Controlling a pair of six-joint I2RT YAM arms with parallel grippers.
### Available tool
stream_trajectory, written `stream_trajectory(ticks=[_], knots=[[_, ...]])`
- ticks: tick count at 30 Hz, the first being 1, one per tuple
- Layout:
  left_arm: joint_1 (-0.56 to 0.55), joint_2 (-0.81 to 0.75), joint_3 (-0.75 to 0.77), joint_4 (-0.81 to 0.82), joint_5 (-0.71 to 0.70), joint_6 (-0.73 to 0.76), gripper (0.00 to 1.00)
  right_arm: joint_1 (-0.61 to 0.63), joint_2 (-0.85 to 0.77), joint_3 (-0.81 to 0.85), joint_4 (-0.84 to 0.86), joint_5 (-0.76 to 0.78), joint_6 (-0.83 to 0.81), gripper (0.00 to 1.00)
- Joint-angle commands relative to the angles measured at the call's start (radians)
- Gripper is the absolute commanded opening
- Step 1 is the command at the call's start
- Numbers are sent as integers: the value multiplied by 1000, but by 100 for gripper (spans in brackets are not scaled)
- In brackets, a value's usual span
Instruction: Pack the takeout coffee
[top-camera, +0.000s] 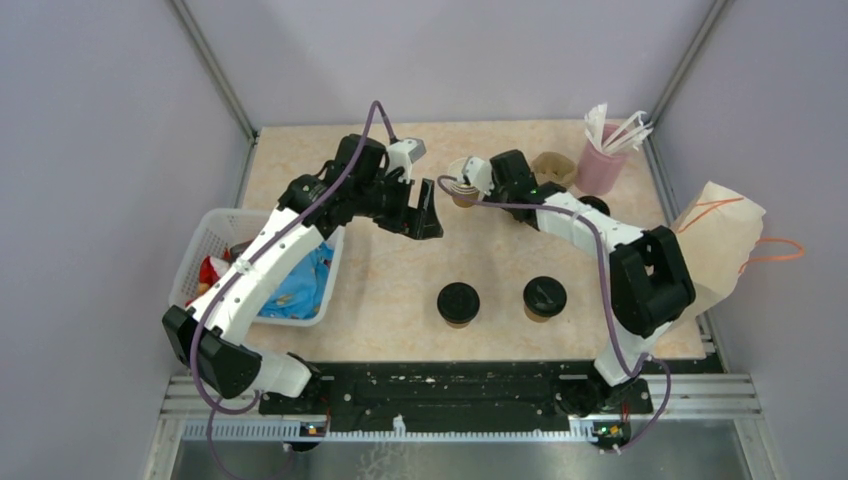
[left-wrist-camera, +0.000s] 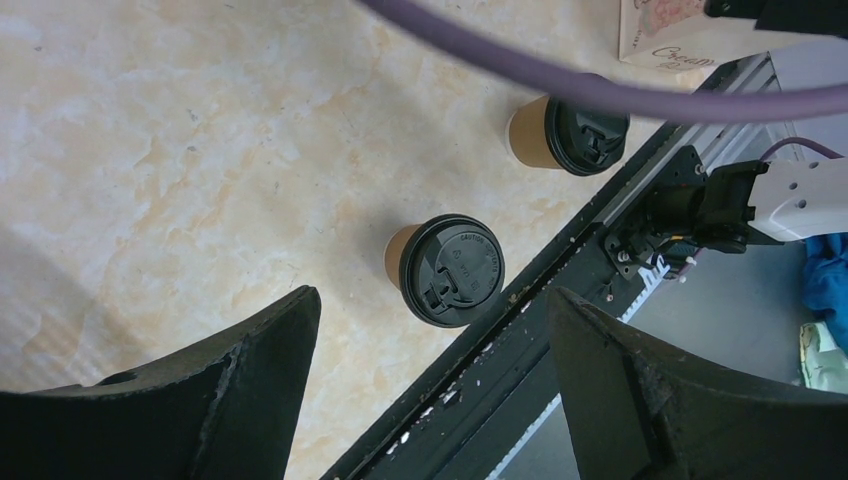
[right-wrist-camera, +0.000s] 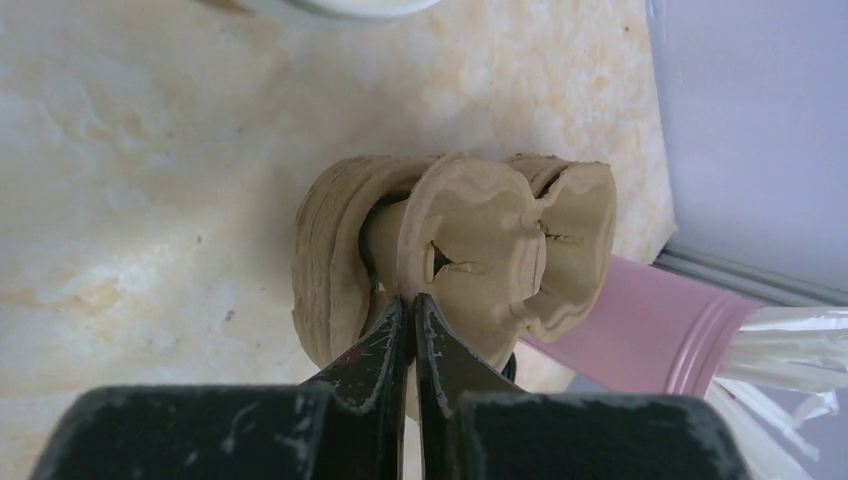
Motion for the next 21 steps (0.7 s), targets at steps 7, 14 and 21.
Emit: stream_trajectory(ticks=[7, 14, 21], knots=[[7, -43, -12, 44, 20, -4, 89, 53, -110, -128, 252, 82, -400, 3], [11, -43, -12, 47, 27, 4, 89, 64, -139, -218, 464, 167, -603, 0], [11, -44, -17, 54, 29, 3, 89, 72, -128, -295, 616, 230, -686, 0]])
